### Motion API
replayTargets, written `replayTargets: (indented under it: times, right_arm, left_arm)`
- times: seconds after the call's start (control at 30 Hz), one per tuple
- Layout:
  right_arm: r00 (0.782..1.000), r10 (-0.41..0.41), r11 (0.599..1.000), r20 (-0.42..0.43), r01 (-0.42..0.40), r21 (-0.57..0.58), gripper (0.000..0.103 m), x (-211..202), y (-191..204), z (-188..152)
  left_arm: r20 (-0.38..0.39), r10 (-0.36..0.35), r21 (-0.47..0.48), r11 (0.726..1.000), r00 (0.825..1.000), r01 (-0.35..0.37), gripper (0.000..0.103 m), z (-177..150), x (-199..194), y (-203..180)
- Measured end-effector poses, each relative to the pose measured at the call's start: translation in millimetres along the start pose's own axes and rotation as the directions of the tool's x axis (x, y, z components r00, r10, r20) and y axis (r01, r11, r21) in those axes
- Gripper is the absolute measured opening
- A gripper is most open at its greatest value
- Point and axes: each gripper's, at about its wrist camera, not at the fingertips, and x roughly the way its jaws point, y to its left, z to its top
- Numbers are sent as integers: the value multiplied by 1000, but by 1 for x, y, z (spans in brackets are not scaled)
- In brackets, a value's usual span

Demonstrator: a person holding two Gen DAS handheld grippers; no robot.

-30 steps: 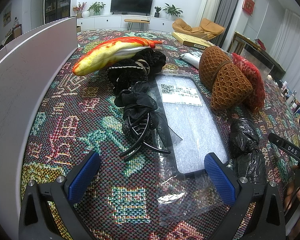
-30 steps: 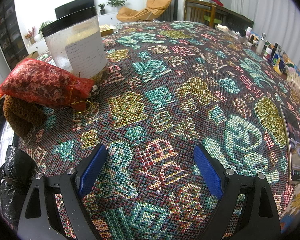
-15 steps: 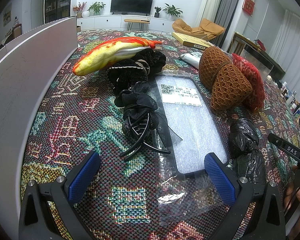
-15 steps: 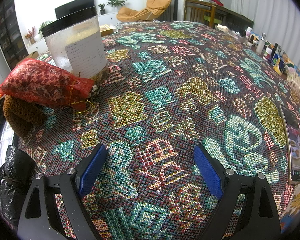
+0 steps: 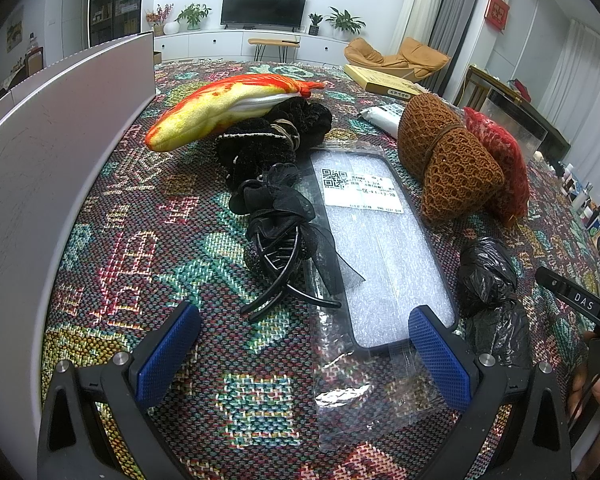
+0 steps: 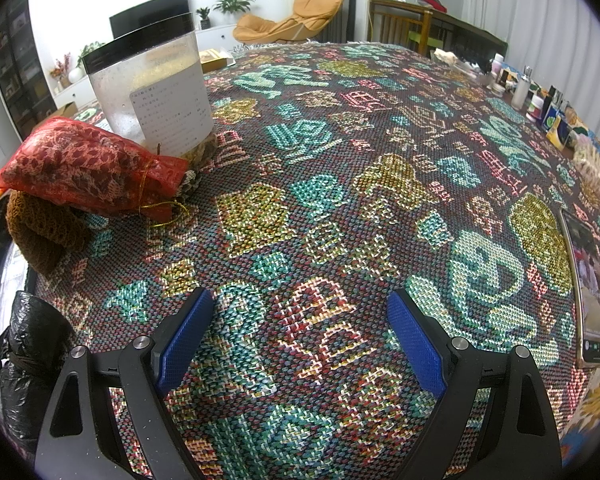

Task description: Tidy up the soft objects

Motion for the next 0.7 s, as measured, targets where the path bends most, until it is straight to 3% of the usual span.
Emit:
replayTargets:
  times: [0.7]
  right_arm:
    - [1000, 0, 1000, 0, 0, 0, 91, 0, 0, 0]
  left_arm:
    - [1, -2, -1, 1000, 1000, 2, 103, 0, 0, 0]
